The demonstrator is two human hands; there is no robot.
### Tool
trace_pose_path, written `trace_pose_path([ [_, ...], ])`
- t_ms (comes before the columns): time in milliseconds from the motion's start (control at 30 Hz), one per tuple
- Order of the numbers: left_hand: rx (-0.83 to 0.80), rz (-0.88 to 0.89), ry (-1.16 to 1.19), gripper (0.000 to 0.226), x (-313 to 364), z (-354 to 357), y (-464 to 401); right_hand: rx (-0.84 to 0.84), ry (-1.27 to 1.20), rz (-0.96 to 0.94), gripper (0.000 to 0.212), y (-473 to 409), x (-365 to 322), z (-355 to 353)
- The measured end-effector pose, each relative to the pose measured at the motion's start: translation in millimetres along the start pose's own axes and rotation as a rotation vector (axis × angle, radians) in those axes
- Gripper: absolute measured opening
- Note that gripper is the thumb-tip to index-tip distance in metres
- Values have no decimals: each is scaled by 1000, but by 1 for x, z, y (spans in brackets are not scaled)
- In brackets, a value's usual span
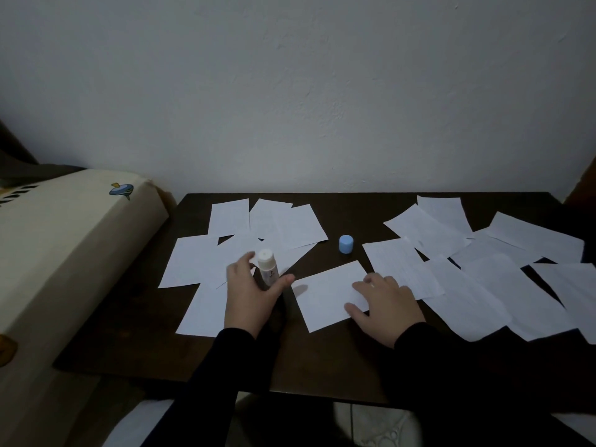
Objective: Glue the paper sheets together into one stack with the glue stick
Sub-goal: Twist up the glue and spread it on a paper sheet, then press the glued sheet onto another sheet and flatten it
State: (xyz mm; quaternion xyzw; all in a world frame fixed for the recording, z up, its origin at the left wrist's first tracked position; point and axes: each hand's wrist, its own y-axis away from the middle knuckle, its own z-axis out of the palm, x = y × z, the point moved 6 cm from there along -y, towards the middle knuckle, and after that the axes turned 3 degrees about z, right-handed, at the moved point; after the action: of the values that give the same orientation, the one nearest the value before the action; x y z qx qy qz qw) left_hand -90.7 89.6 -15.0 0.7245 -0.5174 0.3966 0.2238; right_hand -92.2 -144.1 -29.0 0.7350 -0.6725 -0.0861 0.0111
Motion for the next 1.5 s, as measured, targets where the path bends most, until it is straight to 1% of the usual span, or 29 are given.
trace_pose_path([
  [33, 73, 9, 29, 83, 6, -6, 2, 32, -53, 19, 53, -2, 6, -5],
  [67, 147, 42, 52, 79, 14, -13, 6, 69, -108, 54, 51, -5, 15, -11],
  [100, 199, 107, 67, 71, 23, -18, 12, 106, -158, 106, 48, -7, 26, -16],
  [133, 212, 196, 73, 61, 33, -19, 17, 138, -193, 171, 48, -9, 39, -19],
  [167, 173, 296, 57, 51, 44, -16, 24, 158, -204, 242, 49, -11, 53, -21],
  [200, 89, 392, 12, 42, 54, -7, 30, 161, -196, 317, 52, -12, 65, -20],
  [233, -20, 466, -57, 34, 60, 6, 38, 146, -180, 396, 58, -13, 75, -18],
  [267, -131, 505, -131, 33, 62, 22, 44, 118, -166, 471, 65, -13, 83, -14],
  [300, -214, 506, -207, 40, 60, 37, 48, 89, -158, 536, 71, -12, 88, -10],
  [333, -260, 480, -289, 49, 55, 50, 49, 69, -149, 582, 74, -11, 90, -7],
  [400, -295, 409, -479, 62, 45, 67, 45, 64, -123, 615, 74, -11, 92, -3],
  [467, -364, 339, -645, 68, 36, 79, 42, 77, -117, 612, 70, -12, 93, -1],
  [567, -494, 263, -711, 69, 29, 91, 43, 102, -171, 597, 65, -14, 95, -2],
  [667, -580, 273, -696, 68, 29, 95, 42, 123, -218, 561, 61, -16, 97, -2],
  [800, -706, 305, -662, 68, 31, 93, 37, 150, -279, 530, 56, -17, 100, -8],
  [900, -739, 332, -639, 68, 35, 93, 37, 205, -357, 504, 53, -15, 102, -16],
  [1033, -767, 339, -597, 67, 40, 94, 36, 271, -527, 462, 41, -9, 99, -29],
  [1100, -722, 331, -524, 64, 44, 92, 35, 284, -624, 399, 35, -6, 96, -34],
  [1133, -670, 334, -458, 63, 47, 90, 33, 278, -693, 352, 31, -5, 93, -36],
  [1233, -470, 281, -122, 63, 57, 80, 29, 204, -883, 199, 19, 1, 83, -43],
  [1300, -365, 213, 118, 66, 61, 72, 27, 119, -929, 92, 18, 4, 76, -46],
  [1333, -335, 173, 198, 64, 61, 69, 28, 69, -941, 54, 19, 5, 72, -45],
  [1400, -319, 106, 270, 51, 60, 64, 28, -38, -982, 30, 25, 5, 67, -38],
  [1467, -345, 62, 308, 34, 56, 62, 30, -108, -1038, 49, 39, 6, 63, -31],
  [1500, -358, 45, 336, 27, 54, 61, 30, -107, -1063, 71, 49, 5, 63, -29],
])
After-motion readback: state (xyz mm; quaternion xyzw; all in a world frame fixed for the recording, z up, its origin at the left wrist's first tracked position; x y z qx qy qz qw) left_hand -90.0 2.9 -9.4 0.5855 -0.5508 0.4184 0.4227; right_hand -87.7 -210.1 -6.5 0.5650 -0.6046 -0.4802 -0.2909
